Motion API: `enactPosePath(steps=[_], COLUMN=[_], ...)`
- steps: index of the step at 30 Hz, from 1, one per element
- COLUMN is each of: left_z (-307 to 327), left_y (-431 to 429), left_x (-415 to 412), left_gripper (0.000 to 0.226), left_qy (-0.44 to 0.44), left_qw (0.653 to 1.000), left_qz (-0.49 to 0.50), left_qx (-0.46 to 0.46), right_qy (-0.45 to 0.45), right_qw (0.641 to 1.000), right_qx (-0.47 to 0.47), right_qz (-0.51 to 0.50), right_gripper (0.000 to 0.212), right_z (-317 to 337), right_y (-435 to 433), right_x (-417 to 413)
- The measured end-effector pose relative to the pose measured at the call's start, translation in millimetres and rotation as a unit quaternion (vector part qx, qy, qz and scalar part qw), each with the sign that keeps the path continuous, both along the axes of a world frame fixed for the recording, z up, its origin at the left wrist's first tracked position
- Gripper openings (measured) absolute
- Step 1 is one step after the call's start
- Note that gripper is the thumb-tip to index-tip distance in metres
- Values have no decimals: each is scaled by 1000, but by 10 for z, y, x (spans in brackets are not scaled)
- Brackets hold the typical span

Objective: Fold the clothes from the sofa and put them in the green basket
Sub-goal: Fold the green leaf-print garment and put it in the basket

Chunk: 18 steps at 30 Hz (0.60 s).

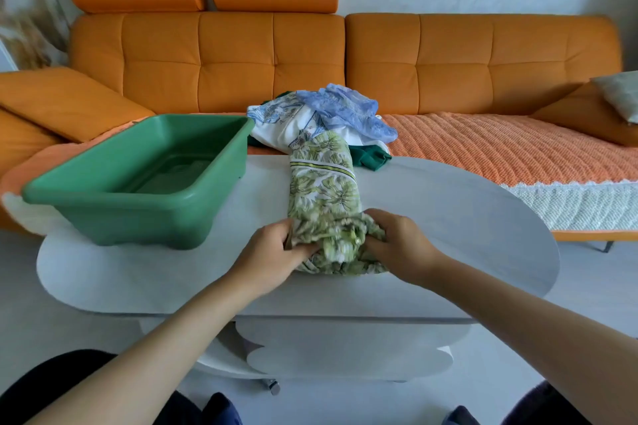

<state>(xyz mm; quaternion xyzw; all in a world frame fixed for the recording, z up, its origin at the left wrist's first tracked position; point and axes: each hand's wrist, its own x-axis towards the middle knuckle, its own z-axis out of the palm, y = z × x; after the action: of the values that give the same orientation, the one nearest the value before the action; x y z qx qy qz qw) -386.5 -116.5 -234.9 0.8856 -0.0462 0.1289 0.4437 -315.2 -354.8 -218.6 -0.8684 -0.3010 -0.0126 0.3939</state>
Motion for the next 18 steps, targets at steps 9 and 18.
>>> enactPosePath(steps=[9, 18], left_z=[109, -164], left_y=[-34, 75], left_x=[615, 1004], left_gripper=[55, 40], left_qy=[-46, -98], left_qw=[971, 942], left_qz=[180, -17], left_qx=[151, 321], right_qy=[-65, -219], right_qw=[975, 962], right_qx=[-144, -164], right_qz=[-159, -20], right_gripper=[51, 55], right_z=[12, -95], right_y=[401, 511], right_x=[658, 868])
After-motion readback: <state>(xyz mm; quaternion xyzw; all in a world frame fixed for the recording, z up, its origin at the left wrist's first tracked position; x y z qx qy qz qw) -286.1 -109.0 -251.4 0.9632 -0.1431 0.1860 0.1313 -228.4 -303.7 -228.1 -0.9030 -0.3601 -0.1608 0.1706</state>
